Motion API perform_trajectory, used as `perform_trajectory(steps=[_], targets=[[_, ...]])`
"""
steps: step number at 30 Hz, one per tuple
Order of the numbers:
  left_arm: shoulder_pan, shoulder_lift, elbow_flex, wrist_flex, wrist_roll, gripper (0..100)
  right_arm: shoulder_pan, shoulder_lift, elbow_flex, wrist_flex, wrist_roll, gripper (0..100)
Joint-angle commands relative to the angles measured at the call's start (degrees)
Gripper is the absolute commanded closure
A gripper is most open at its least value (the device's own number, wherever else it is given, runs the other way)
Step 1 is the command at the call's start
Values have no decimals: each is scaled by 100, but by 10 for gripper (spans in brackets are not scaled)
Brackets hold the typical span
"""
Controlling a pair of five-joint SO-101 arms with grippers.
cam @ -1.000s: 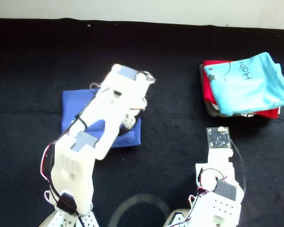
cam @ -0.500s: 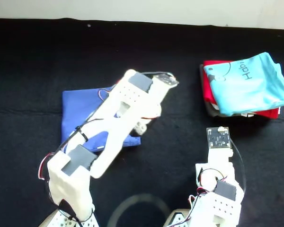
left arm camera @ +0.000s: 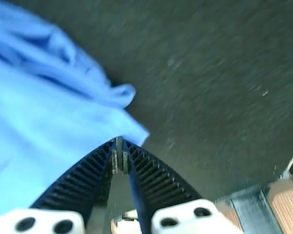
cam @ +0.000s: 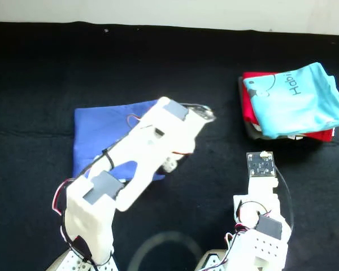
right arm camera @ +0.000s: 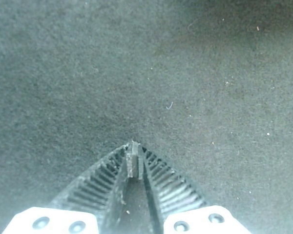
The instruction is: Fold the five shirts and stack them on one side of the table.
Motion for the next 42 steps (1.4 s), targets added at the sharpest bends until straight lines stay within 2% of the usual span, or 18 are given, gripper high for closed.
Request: perform_trajectory(steps=[1, 9, 18, 22, 26, 31, 36, 38, 42], targets=[[101, -22, -31, -431, -35, 991, 84, -57, 330, -92, -53, 991], [-40, -119, -110, -554, -35, 991, 84, -57, 330, -92, -53, 991], [-1042, -198, -286, -510, -35, 991, 84, -57, 330, -92, -53, 991], [-1235, -171, -198, -527, -35, 991, 84, -57, 330, -92, -53, 991], [-954, -171, 242, -976, -35, 991, 84, -57, 330, -92, -53, 991], [-620, -171, 585, -1934, -35, 991, 84, -57, 330, -92, -53, 991], [-787, -171, 549, -2716, 18, 991, 84, -57, 330, -92, -53, 991], [-919, -171, 549, -2980, 273, 991, 84, -57, 330, -92, -53, 991], [-1174, -171, 541, -3130, 440, 991, 84, -57, 330, -92, -53, 991]])
